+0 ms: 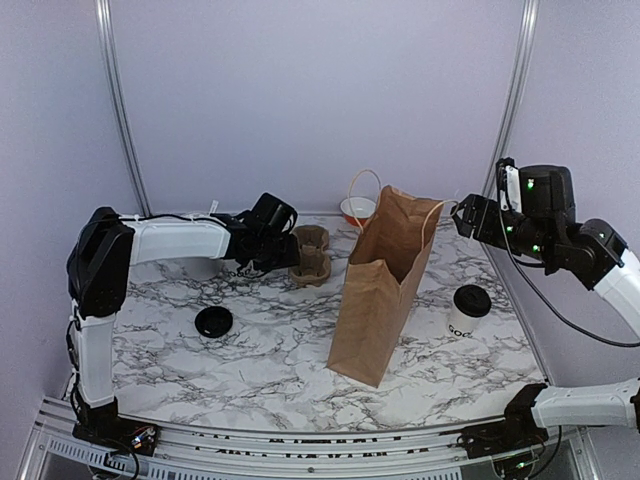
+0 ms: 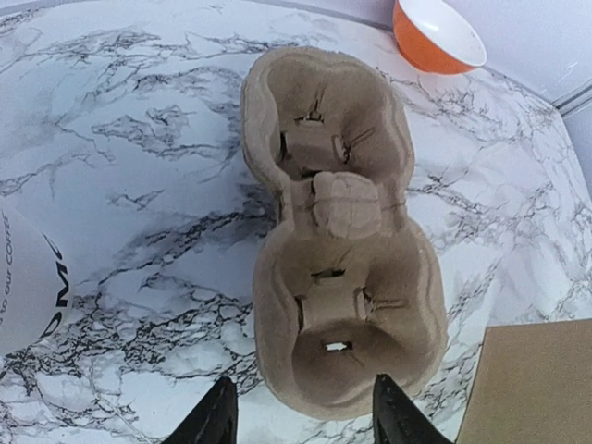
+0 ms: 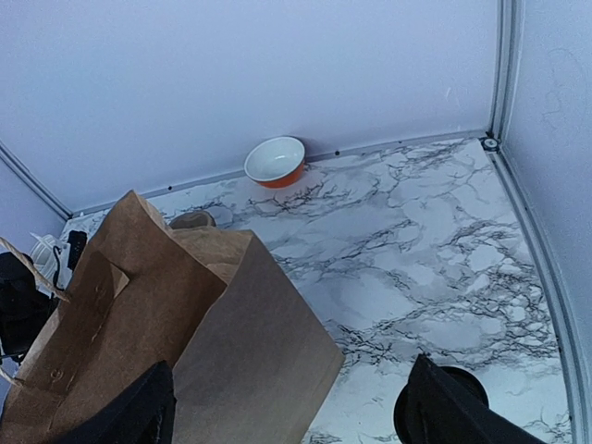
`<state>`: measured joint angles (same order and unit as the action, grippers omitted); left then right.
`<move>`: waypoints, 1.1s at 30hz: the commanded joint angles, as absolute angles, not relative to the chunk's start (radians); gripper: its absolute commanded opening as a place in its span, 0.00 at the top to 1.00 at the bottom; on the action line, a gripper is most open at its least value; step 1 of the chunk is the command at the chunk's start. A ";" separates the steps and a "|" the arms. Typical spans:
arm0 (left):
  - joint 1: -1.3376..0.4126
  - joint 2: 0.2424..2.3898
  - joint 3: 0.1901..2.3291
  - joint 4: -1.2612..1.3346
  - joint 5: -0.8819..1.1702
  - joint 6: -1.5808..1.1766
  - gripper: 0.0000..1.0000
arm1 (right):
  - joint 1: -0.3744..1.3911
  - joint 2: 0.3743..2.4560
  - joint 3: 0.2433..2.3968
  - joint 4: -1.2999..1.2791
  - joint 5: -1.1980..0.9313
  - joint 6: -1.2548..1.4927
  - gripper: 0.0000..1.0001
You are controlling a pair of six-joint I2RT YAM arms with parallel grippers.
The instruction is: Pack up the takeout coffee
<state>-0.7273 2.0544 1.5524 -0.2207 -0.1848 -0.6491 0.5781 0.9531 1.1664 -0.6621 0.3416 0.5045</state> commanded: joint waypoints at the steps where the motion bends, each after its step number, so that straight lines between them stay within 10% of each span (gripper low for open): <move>1: -0.723 2.119 1.644 -0.320 -0.212 -0.674 0.50 | 0.569 0.936 1.168 -0.634 0.344 0.510 0.16; 33: -0.723 2.291 1.858 -0.435 -0.267 -0.667 0.64 | 0.569 0.919 1.158 -0.632 0.349 0.509 0.16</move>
